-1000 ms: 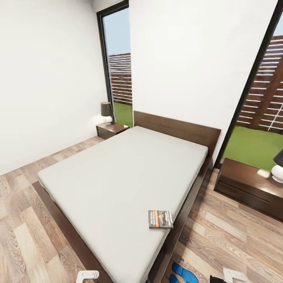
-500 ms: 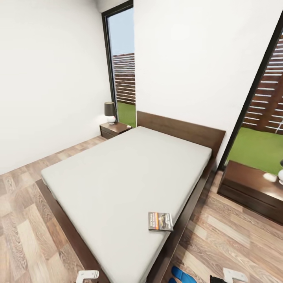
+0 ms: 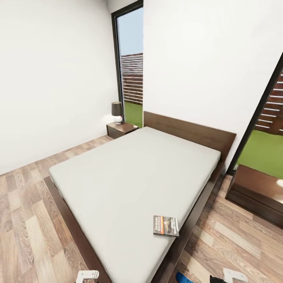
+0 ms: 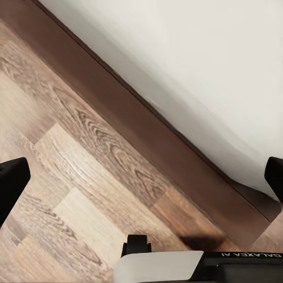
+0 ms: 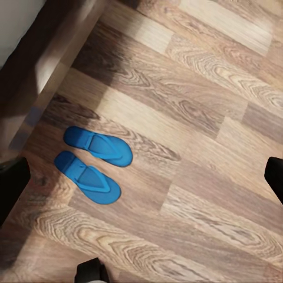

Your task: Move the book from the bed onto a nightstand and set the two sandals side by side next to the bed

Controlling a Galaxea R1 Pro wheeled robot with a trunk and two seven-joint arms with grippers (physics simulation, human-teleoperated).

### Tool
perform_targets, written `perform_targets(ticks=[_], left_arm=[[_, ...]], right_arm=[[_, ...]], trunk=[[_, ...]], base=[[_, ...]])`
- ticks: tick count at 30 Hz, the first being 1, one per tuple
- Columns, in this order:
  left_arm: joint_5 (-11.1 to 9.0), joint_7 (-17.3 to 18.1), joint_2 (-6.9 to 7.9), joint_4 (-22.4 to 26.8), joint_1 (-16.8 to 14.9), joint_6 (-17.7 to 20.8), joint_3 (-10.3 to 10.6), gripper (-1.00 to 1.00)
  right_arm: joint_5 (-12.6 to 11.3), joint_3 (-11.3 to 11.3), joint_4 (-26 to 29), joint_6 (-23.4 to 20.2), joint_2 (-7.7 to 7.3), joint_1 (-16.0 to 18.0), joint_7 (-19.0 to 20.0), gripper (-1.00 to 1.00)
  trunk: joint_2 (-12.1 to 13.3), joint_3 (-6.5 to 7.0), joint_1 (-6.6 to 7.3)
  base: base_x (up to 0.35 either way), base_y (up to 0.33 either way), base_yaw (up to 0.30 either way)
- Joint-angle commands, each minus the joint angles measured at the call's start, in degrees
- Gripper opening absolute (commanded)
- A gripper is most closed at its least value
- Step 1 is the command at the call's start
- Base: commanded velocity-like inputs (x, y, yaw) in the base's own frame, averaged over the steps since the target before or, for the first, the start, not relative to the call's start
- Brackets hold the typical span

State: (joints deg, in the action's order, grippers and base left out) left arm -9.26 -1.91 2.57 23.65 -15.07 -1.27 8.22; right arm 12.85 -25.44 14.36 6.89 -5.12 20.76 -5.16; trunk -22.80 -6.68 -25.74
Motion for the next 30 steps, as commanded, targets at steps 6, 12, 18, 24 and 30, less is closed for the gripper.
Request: perform_targets(ticks=[6, 12, 18, 24, 30], left_arm=[[-0.6, -0.2, 0.07, 0.0, -0.1, -0.2, 0.5, 1.0], [-0.6, -0.2, 0.07, 0.0, -0.1, -0.2, 0.5, 1.0], [-0.6, -0.2, 0.07, 0.0, -0.1, -0.4, 0.5, 1.0], [-0.6, -0.2, 0.07, 0.0, -0.1, -0.8, 0.5, 1.0], [-0.6, -0.2, 0.07, 0.0, -0.1, -0.9, 0.5, 1.0]], right_arm=[[0.6, -0.4, -0.1, 0.2, 0.02, 0.1, 0.1, 1.0], [0.7, -0.4, -0.1, 0.2, 0.02, 0.1, 0.1, 1.0], [0.7, -0.4, -0.1, 0.2, 0.02, 0.1, 0.1, 1.0], [0.7, -0.4, -0.1, 0.2, 0.02, 0.1, 0.1, 1.0], [0.8, -0.3, -0.1, 0.2, 0.02, 0.1, 0.1, 1.0]], trunk=[[-0.1, -0.12, -0.04], [-0.1, -0.12, -0.04], [-0.1, -0.12, -0.04], [-0.1, -0.12, -0.04], [-0.1, -0.12, -0.04]], base=[[0.082, -0.001, 0.014], [0.026, 0.0, 0.003], [0.007, 0.0, 0.001], [0.001, 0.0, 0.0], [0.0, 0.0, 0.0]])
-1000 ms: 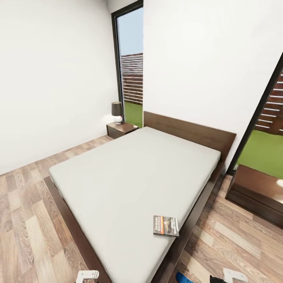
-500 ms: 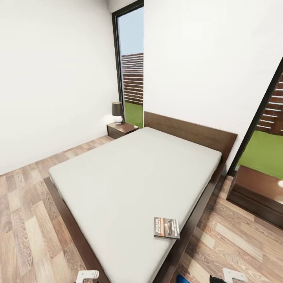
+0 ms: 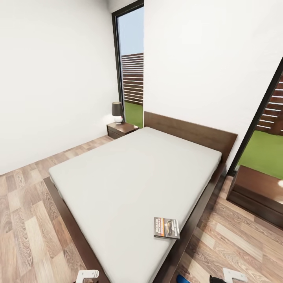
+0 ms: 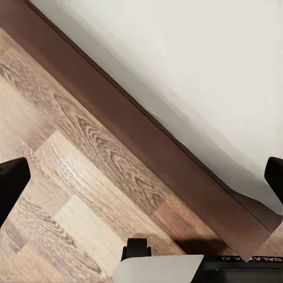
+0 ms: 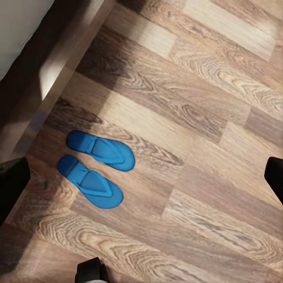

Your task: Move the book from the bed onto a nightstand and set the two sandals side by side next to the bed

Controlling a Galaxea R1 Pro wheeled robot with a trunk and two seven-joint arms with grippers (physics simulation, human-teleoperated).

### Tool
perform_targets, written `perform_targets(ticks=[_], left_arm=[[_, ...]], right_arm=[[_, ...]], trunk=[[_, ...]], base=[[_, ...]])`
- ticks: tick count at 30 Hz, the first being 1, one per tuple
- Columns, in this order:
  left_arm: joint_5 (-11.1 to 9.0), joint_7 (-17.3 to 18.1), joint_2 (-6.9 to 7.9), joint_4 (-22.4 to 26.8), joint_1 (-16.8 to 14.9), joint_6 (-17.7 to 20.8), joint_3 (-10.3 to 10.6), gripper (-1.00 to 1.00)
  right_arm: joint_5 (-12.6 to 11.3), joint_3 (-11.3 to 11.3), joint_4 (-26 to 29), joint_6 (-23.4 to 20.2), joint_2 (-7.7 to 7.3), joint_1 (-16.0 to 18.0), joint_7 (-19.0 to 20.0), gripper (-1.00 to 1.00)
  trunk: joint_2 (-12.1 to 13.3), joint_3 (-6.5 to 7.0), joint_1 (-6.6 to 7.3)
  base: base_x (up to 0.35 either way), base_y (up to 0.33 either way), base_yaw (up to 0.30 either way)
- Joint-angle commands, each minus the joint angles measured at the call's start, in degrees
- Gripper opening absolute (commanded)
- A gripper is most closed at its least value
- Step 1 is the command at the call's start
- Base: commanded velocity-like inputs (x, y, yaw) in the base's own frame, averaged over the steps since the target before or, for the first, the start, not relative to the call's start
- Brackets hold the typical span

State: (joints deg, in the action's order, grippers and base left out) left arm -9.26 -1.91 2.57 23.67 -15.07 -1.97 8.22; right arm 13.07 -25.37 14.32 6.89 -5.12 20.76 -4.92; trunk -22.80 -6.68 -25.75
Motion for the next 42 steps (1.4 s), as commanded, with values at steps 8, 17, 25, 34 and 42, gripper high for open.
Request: perform_targets(ticks=[8, 17, 25, 34, 42], left_arm=[[-0.6, -0.2, 0.07, 0.0, -0.1, -0.2, 0.5, 1.0], [-0.6, -0.2, 0.07, 0.0, -0.1, -0.2, 0.5, 1.0], [-0.6, -0.2, 0.07, 0.0, -0.1, -0.2, 0.5, 1.0], [-0.6, -0.2, 0.07, 0.0, -0.1, -0.3, 0.5, 1.0], [-0.6, -0.2, 0.07, 0.0, -0.1, -0.4, 0.5, 1.0]], right_arm=[[0.6, -0.3, -0.1, 0.2, 0.02, 0.1, -0.1, 1.0], [0.6, -0.3, -0.1, 0.2, 0.02, 0.1, -0.1, 1.0], [0.6, -0.3, -0.1, 0.2, 0.02, 0.1, -0.1, 1.0], [0.6, -0.3, -0.1, 0.2, 0.02, 0.1, -0.1, 1.0], [0.6, -0.3, -0.1, 0.2, 0.02, 0.1, -0.1, 1.0]], trunk=[[-0.1, -0.12, -0.03], [-0.1, -0.13, -0.03], [-0.1, -0.22, -0.03], [-0.1, -0.24, -0.03], [-0.1, -0.25, -0.03]], base=[[0.0, -0.051, 0.0], [0.0, -0.153, 0.045], [0.015, -0.033, 0.133], [0.045, 0.001, 0.027], [0.017, 0.003, 0.004]])
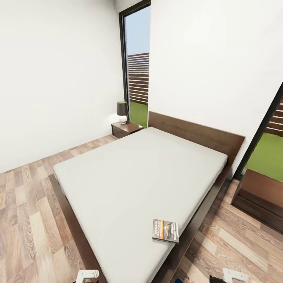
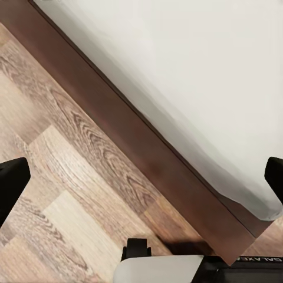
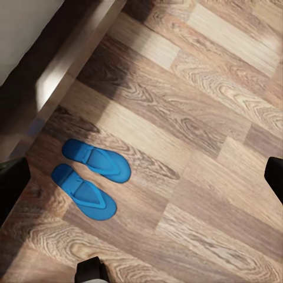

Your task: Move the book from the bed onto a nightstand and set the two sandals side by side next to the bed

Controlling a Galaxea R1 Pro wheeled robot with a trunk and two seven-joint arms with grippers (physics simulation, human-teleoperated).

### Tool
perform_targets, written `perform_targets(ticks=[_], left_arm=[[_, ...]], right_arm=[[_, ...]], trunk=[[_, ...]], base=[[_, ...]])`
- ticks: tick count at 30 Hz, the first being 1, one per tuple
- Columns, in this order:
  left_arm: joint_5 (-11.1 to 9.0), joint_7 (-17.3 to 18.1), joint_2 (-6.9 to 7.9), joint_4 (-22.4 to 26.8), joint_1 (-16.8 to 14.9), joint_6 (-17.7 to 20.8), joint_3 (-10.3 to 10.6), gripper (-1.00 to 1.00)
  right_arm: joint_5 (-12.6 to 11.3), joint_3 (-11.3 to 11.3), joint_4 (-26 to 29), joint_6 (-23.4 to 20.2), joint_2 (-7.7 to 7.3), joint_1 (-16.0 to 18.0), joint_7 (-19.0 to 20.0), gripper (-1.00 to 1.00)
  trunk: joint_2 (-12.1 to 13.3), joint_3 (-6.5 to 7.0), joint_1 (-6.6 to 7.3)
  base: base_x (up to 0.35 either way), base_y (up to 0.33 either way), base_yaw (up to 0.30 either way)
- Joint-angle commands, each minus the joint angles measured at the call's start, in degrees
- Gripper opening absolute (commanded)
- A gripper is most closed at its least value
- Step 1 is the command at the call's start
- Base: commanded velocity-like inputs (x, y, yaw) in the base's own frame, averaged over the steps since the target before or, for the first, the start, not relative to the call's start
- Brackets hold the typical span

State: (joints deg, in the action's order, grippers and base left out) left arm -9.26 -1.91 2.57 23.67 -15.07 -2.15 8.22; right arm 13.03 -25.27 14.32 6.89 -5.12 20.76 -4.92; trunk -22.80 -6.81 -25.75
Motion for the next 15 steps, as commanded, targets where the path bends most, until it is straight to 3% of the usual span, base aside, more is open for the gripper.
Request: perform_targets(ticks=[1, 15], left_arm=[[-0.6, -0.2, 0.07, 0.0, -0.1, -0.2, 0.5, 1.0], [-0.6, -0.2, 0.07, 0.0, -0.1, -0.2, 0.5, 1.0]], right_arm=[[0.6, -0.4, -0.1, 0.2, 0.02, 0.1, -0.1, 1.0], [0.7, -0.4, -0.1, 0.2, 0.02, 0.1, 0.0, 1.0]], trunk=[[-0.1, -0.12, -0.03], [-0.1, -0.12, -0.03]], base=[[0.005, 0.001, 0.001], [0.001, 0.0, 0.0]])
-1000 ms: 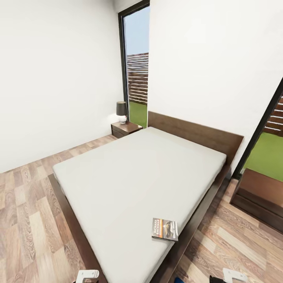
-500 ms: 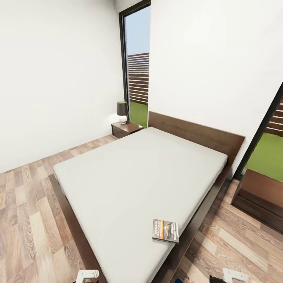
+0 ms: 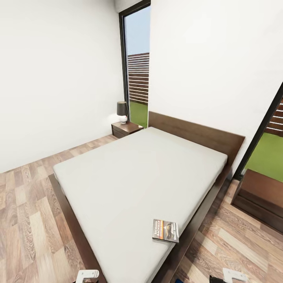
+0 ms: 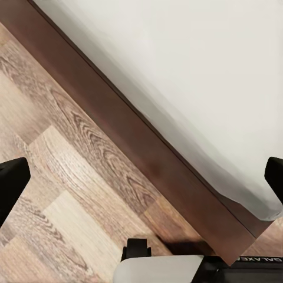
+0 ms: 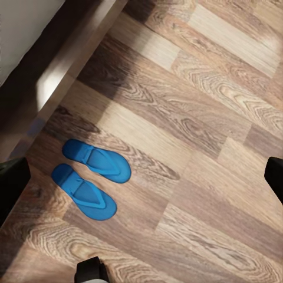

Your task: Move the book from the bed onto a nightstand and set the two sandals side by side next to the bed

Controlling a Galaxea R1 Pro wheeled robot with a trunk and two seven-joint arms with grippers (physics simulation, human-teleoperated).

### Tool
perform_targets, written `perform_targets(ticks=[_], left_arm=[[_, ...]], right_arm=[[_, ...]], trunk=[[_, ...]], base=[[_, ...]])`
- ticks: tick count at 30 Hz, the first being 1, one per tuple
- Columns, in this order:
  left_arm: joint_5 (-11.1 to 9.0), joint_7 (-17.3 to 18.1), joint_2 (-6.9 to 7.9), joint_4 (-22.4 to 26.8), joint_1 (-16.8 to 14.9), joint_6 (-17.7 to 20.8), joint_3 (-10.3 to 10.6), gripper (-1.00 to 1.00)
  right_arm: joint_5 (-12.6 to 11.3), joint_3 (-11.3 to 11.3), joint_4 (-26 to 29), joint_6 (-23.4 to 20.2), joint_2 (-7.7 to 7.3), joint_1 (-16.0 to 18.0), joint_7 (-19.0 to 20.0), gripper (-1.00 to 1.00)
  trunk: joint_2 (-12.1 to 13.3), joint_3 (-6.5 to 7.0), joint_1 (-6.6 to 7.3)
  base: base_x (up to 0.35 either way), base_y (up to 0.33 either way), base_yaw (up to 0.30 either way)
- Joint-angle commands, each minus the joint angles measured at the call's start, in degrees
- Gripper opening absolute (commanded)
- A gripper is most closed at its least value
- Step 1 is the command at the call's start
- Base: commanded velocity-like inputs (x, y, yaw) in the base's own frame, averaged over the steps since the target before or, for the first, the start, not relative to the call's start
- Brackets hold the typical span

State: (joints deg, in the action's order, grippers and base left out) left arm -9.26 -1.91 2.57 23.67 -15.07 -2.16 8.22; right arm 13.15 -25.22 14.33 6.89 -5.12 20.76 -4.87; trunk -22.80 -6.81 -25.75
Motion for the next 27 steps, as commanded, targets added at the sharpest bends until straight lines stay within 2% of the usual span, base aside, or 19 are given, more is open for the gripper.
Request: perform_targets(ticks=[1, 15, 27], left_arm=[[-0.6, -0.2, 0.07, 0.0, -0.1, -0.2, 0.5, 1.0], [-0.6, -0.1, 0.11, 0.0, -0.1, -0.2, 0.5, 1.0], [-0.9, -0.1, 0.12, 0.3, -0.1, 0.1, 0.3, 1.0]], right_arm=[[0.6, -0.4, -0.1, 0.2, 0.02, 0.1, -0.1, 1.0], [0.6, -0.7, 0.0, 0.2, -0.49, 0.0, -0.4, 1.0], [0.3, -1.4, 0.3, 0.3, -0.28, 0.0, -0.6, 1.0]], trunk=[[-0.1, -0.12, -0.03], [-0.1, -0.12, -0.03], [-0.1, -0.12, -0.03]], base=[[0.0, 0.0, 0.0], [0.0, 0.0, 0.0], [0.0, 0.0, 0.0]])
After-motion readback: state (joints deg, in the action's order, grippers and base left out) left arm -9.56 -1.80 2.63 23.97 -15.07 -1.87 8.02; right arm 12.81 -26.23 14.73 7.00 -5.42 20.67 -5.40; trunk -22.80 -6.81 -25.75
